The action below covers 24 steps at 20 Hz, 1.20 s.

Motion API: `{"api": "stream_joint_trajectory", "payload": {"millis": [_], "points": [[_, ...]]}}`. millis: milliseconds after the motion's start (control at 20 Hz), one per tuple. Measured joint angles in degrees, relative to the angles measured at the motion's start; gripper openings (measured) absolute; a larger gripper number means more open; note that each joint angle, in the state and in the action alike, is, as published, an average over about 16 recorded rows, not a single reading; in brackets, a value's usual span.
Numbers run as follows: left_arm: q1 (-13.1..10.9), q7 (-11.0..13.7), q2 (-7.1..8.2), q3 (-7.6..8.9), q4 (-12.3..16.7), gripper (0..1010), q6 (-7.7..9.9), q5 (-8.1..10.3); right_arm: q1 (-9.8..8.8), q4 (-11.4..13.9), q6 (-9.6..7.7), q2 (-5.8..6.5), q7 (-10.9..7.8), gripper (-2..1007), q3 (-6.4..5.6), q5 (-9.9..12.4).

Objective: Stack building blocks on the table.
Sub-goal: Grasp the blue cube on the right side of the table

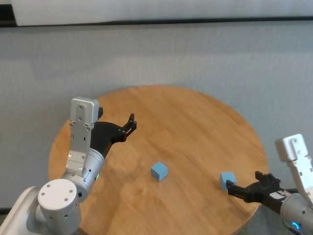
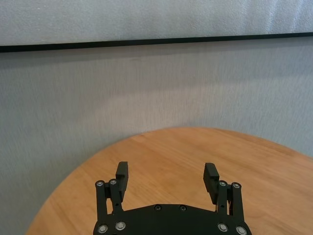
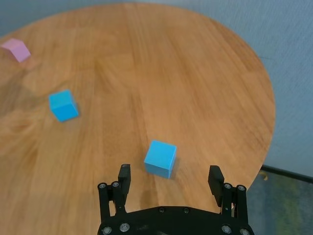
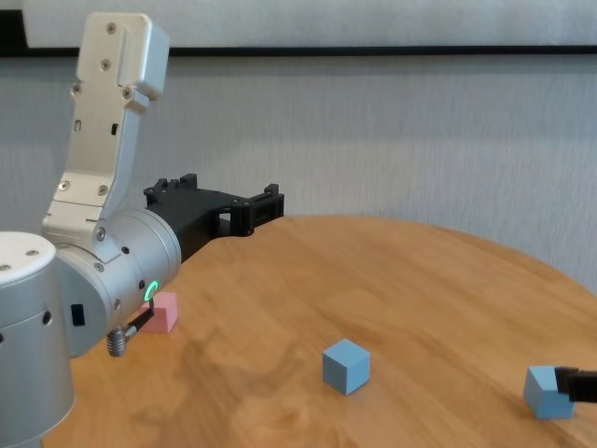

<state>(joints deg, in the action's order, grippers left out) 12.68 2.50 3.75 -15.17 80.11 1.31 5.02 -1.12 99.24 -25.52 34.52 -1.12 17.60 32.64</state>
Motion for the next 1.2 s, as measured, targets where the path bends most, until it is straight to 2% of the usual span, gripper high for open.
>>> {"api": "stream_joint_trajectory", "payload": {"millis": [250,450,900,1200], "points": [[0.00,0.00,0.00,0.00,0.00,1000,0.00,0.00,1.06,-1.38,-0.86,-1.26,1.13,1005,1.18,-2.37],[0.00,-0.01,0.00,0.00,0.00,1000,0.00,0.00,1.82,-2.88,-0.91,-2.62,1.83,1005,1.56,-3.58],[0.00,0.00,0.00,0.00,0.00,1000,0.00,0.00,2.85,-5.52,-0.19,-6.12,2.92,1005,1.19,-4.67],[0.00,0.00,0.00,0.00,0.00,1000,0.00,0.00,3.35,-6.57,-0.09,-7.79,3.03,1005,0.93,-5.19]]}}
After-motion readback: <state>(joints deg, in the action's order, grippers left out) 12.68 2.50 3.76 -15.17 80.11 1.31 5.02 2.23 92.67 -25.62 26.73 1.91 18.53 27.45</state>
